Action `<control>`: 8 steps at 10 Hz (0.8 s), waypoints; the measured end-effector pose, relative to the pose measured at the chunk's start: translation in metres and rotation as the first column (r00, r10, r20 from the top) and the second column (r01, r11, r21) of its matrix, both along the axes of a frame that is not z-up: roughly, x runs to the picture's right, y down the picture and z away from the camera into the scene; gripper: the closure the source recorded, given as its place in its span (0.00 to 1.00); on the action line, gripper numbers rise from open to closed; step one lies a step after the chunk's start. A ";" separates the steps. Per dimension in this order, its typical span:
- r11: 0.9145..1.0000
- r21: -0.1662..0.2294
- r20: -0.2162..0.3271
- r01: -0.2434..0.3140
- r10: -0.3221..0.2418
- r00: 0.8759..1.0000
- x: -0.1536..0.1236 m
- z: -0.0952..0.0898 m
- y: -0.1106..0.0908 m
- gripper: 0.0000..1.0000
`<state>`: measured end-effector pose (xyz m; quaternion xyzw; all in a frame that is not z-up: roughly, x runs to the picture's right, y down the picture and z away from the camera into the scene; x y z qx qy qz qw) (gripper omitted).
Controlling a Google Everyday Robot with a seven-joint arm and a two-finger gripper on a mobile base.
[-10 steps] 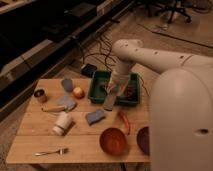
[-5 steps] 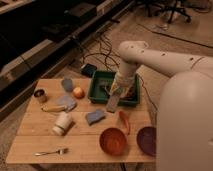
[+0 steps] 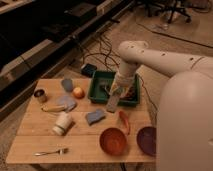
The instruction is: Place eraser in metal cup
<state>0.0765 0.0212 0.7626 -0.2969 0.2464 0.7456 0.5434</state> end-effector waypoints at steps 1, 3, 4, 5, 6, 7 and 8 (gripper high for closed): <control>1.000 -0.002 0.000 0.000 0.000 1.000 0.000 0.001 0.001 1.00; 1.000 -0.002 0.000 0.000 0.000 1.000 0.000 0.001 0.001 1.00; 1.000 -0.001 0.000 0.000 0.000 1.000 0.000 0.001 0.001 1.00; 1.000 -0.001 0.000 0.001 -0.001 1.000 0.000 0.001 0.001 1.00; 1.000 0.006 -0.006 0.005 -0.005 1.000 -0.001 0.003 -0.001 1.00; 1.000 0.012 0.001 0.006 -0.006 1.000 -0.002 0.006 -0.004 1.00; 1.000 0.027 0.019 0.010 -0.011 1.000 -0.005 0.015 -0.014 1.00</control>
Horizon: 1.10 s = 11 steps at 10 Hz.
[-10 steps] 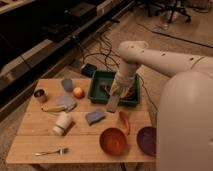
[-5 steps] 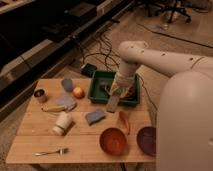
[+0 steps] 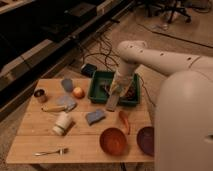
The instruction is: Place eraser in metal cup
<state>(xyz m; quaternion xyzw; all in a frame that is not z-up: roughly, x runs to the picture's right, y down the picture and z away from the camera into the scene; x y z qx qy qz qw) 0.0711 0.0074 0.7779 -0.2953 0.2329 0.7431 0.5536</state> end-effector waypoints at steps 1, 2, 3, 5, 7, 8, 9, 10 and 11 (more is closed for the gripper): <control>1.000 0.021 0.024 0.017 -0.017 1.000 -0.009 0.015 -0.018 1.00; 0.999 0.038 0.041 0.036 -0.038 0.998 -0.018 0.031 -0.038 1.00; 0.997 0.051 0.051 0.056 -0.058 0.997 -0.027 0.045 -0.056 1.00; 0.990 0.086 0.075 0.109 -0.116 0.990 -0.057 0.073 -0.091 1.00; 0.981 0.121 0.089 0.150 -0.162 0.983 -0.069 0.083 -0.107 1.00; 0.966 0.168 0.115 0.197 -0.218 0.969 -0.085 0.089 -0.117 1.00; 0.946 0.222 0.140 0.238 -0.273 0.952 -0.110 0.092 -0.123 1.00; 0.920 0.279 0.161 0.276 -0.328 0.931 -0.135 0.095 -0.127 1.00; 0.887 0.343 0.181 0.310 -0.386 0.905 -0.161 0.097 -0.130 1.00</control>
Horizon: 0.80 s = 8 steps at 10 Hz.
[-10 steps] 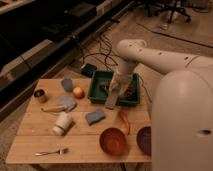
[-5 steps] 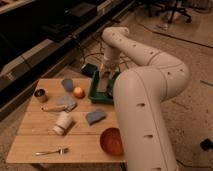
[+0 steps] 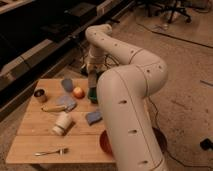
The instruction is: Place eraser in metal cup
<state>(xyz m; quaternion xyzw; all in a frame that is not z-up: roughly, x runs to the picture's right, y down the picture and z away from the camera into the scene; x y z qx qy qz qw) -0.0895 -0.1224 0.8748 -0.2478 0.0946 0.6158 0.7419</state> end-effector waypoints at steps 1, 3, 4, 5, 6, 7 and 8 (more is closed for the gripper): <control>0.995 0.079 0.050 0.060 -0.064 0.997 -0.028 0.000 -0.001 1.00; 0.965 0.214 0.125 0.150 -0.179 0.976 -0.071 -0.012 0.008 1.00; 0.949 0.259 0.153 0.180 -0.224 0.963 -0.085 -0.019 0.013 1.00; 0.938 0.284 0.182 0.196 -0.254 0.950 -0.094 -0.026 0.016 1.00; 0.937 0.290 0.208 0.196 -0.261 0.943 -0.098 -0.032 0.017 1.00; 0.939 0.287 0.212 0.191 -0.257 0.943 -0.096 -0.033 0.018 1.00; 0.939 0.286 0.214 0.189 -0.255 0.943 -0.097 -0.033 0.018 1.00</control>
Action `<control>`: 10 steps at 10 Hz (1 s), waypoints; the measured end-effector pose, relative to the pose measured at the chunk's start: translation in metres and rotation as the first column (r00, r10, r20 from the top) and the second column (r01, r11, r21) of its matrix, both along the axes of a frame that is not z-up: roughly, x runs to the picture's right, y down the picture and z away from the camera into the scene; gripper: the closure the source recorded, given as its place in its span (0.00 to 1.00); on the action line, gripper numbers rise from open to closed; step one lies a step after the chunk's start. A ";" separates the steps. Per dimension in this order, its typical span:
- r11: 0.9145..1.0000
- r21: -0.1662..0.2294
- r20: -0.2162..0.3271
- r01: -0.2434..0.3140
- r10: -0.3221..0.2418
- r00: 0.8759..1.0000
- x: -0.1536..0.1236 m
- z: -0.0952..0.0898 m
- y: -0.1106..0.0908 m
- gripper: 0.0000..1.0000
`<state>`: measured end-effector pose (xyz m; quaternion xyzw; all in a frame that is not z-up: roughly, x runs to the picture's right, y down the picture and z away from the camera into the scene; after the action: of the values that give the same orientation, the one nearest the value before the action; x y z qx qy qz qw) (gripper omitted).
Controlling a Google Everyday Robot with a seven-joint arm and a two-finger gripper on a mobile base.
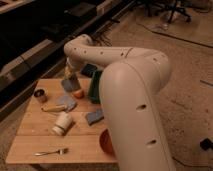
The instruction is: Place eraser in metal cup
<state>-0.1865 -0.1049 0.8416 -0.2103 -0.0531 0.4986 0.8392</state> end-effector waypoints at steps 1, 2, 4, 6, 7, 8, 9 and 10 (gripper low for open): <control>1.000 0.000 0.003 0.002 -0.002 1.000 -0.003 -0.001 0.000 1.00; 1.000 -0.001 0.003 0.002 -0.002 1.000 -0.003 -0.001 0.000 1.00; 1.000 0.000 0.003 0.000 0.000 1.000 -0.002 -0.001 0.000 1.00; 1.000 0.001 0.008 0.003 -0.003 1.000 -0.003 0.000 0.000 1.00; 1.000 0.015 0.027 0.009 -0.010 1.000 -0.005 0.001 -0.002 1.00; 0.999 0.037 0.057 0.016 -0.018 0.998 -0.009 0.005 -0.008 1.00; 0.998 0.065 0.096 0.024 -0.030 0.995 -0.020 0.011 -0.019 1.00; 0.996 0.081 0.128 0.028 -0.039 0.991 -0.034 0.015 -0.026 1.00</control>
<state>-0.2206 -0.1310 0.8565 -0.2098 -0.1238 0.4673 0.8499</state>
